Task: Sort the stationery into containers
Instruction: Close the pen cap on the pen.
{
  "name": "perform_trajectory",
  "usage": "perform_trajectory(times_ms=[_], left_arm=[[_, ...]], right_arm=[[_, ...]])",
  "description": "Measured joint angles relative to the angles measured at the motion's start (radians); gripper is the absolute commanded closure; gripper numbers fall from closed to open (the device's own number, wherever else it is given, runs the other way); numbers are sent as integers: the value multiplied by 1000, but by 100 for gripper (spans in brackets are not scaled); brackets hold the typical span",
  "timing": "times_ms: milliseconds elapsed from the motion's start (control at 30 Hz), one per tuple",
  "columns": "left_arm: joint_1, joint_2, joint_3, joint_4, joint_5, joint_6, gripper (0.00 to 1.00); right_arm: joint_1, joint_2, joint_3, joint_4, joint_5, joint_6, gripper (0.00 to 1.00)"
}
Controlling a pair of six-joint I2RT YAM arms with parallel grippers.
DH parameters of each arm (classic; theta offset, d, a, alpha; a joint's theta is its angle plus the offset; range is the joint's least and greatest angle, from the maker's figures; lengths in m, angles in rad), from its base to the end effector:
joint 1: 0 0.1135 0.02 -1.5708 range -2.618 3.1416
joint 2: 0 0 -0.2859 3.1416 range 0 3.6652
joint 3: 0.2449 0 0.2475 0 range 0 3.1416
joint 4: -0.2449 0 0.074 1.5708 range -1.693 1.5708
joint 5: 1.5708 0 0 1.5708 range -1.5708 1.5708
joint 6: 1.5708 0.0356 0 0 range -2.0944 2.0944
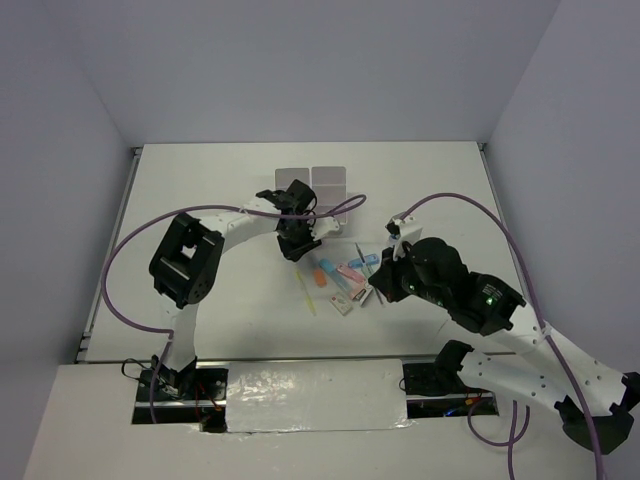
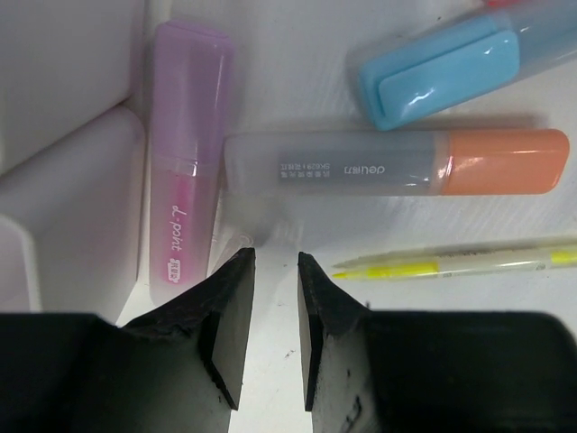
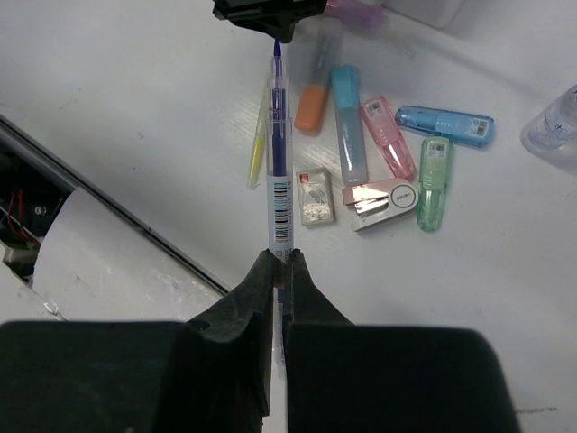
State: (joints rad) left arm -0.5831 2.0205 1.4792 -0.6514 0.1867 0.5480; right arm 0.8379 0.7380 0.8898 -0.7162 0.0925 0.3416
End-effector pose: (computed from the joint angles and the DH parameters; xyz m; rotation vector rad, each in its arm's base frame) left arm 0.3480 -0.2374 0.1974 1.5181 2.2997 -0.2672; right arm 0.0889 0.0939 0.3429 -0.4839 2.1372 0.5864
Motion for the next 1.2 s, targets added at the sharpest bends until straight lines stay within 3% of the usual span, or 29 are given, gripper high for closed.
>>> perform_trajectory(times_ms=[1200], left_arm=[[24,32,18,11,-30,-1,57]], right_arm=[[31,39,0,36,-27,-11,100]])
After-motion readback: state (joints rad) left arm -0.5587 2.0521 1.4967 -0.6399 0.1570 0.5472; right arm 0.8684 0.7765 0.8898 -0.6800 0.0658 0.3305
